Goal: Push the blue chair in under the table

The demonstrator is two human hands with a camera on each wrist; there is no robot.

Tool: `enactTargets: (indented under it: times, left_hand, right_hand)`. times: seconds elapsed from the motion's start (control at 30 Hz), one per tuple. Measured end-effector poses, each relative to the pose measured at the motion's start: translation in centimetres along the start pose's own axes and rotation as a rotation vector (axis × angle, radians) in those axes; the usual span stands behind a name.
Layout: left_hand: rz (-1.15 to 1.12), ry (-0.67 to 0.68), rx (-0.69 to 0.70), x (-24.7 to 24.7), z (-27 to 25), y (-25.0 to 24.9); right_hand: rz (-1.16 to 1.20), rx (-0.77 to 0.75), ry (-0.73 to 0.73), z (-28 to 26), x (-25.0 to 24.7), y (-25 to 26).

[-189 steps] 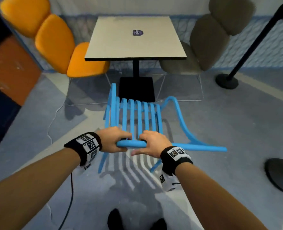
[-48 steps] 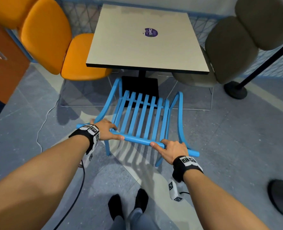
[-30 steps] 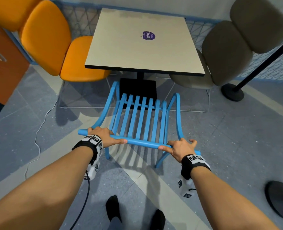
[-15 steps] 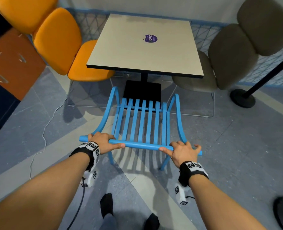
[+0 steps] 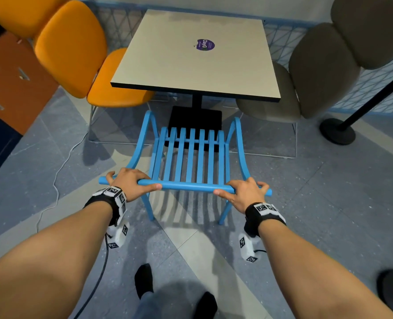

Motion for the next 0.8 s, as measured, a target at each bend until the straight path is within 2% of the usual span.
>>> enactTargets:
  times: [0.47, 0.8]
  left_hand:
    - [-0.035, 0.045, 0.008, -2.2, 7.1, 1.2]
    - [0.035, 0.014, 0.142, -2.3, 7.4, -0.6]
  right_hand:
    - [0.025, 0.06, -0.049, 5.3, -2.0, 1.4]
    - [0.106, 0.11, -0.071, 4.9, -2.5, 1.7]
Point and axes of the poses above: each hand's wrist, its own z-axis towards the middle knuckle, its own x-axis out of the palm, y = z × x, the point moved 6 cm from there along z, towards the middle knuckle, and after that the axes turned 12 degrees about -z, right-handed, at the moved point
